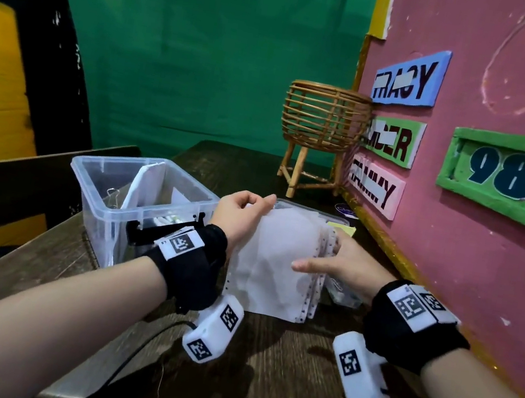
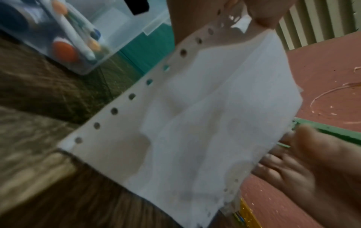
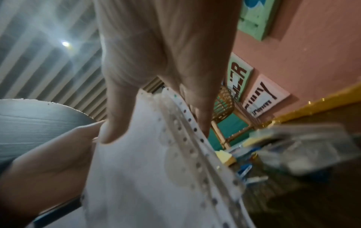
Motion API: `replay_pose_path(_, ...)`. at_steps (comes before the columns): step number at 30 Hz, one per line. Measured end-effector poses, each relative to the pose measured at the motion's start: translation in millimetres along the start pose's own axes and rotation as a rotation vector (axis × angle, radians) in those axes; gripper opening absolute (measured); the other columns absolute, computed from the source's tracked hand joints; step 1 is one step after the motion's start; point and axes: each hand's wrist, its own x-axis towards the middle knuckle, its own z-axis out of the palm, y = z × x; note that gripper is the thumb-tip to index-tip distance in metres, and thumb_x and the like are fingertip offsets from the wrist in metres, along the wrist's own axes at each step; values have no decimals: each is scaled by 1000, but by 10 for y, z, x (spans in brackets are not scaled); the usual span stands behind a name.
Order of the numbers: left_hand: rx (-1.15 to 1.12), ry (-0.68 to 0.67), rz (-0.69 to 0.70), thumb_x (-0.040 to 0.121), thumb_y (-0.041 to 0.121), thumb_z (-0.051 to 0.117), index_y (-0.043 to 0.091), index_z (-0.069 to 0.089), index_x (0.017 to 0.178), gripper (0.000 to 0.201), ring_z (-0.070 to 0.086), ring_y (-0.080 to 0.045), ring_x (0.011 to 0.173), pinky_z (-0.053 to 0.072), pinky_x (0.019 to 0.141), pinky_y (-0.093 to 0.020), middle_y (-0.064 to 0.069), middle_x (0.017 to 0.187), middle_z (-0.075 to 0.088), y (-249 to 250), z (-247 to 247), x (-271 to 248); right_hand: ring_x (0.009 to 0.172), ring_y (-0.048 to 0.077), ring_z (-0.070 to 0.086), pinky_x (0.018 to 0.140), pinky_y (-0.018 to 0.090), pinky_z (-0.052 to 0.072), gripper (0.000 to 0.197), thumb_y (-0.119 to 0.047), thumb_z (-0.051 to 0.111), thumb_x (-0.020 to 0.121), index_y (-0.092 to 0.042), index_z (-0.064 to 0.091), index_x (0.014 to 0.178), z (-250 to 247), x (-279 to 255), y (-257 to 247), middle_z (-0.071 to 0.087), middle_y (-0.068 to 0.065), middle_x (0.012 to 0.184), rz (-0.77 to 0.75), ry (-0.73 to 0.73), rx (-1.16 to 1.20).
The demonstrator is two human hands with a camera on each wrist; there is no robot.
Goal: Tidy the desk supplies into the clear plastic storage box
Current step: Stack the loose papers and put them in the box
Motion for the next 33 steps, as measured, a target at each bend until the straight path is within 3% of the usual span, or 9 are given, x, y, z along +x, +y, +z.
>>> replay_pose_path(4,-27,-36,18,81,41,67,17,47,57,40,43,-20,64,37,57,-27,-11,69,46,-21,77,-53,103,29,65,93,43,51,51,13,71,65,-18,64,105,148,79,83,68,15,110,-56,53,203)
replay_pose_path(10,-78,-80,75,77,42,70,19,55,58,34,51,-19,67,44,66,-32,-7,70,55,22,21,-28,101,38,64,91,49,51,62,5,77,56,0,59,115,91,156,120,67,23,109,-13,155,319)
replay_pose_path(13,-65,-180,53,71,28,77,19,59,74,21,56,-14,71,47,67,-23,0,78,59,5,-83,22,86,26,70,72,32,59,46,10,72,65,-3,63,107,24,142,148,70,17,99,-11,119,287)
replay_pose_path(15,13,-310,-11,66,14,82,19,60,85,29,61,-12,74,50,66,-23,2,84,63,-43,-164,45,76,17,70,63,24,57,39,14,69,68,-11,65,98,10,134,182,70,12,92,11,78,255)
replay_pose_path(19,211,-580,-145,59,-5,82,11,65,113,59,67,-22,102,53,94,-40,-9,108,71,-175,-206,27,103,24,65,90,34,53,50,13,76,60,-14,66,101,90,165,279,69,14,109,63,-21,161)
replay_pose_path(22,207,-602,-129,53,2,85,16,60,122,75,62,-23,112,48,101,-45,-7,116,69,-256,-170,8,106,23,63,92,35,51,63,10,80,53,-17,63,106,153,197,312,69,11,109,38,-6,167)
replay_pose_path(26,21,-532,-115,63,5,81,11,65,116,56,67,-26,106,52,95,-42,-10,112,71,-173,-149,28,98,22,67,85,33,55,54,19,68,63,-15,65,104,130,220,218,70,12,107,-25,-40,246)
replay_pose_path(31,-102,-409,-60,79,14,70,13,71,79,1,66,-14,68,55,62,-23,0,71,71,45,-141,74,102,33,65,93,45,50,57,4,76,57,-6,65,113,81,262,186,68,20,110,-24,-44,328)
replay_pose_path(33,-100,-387,-44,80,17,69,13,73,76,7,65,-17,70,53,66,-26,-2,71,71,56,-112,70,98,28,66,90,41,51,53,3,77,57,-7,66,108,88,256,166,70,15,106,-63,-23,326)
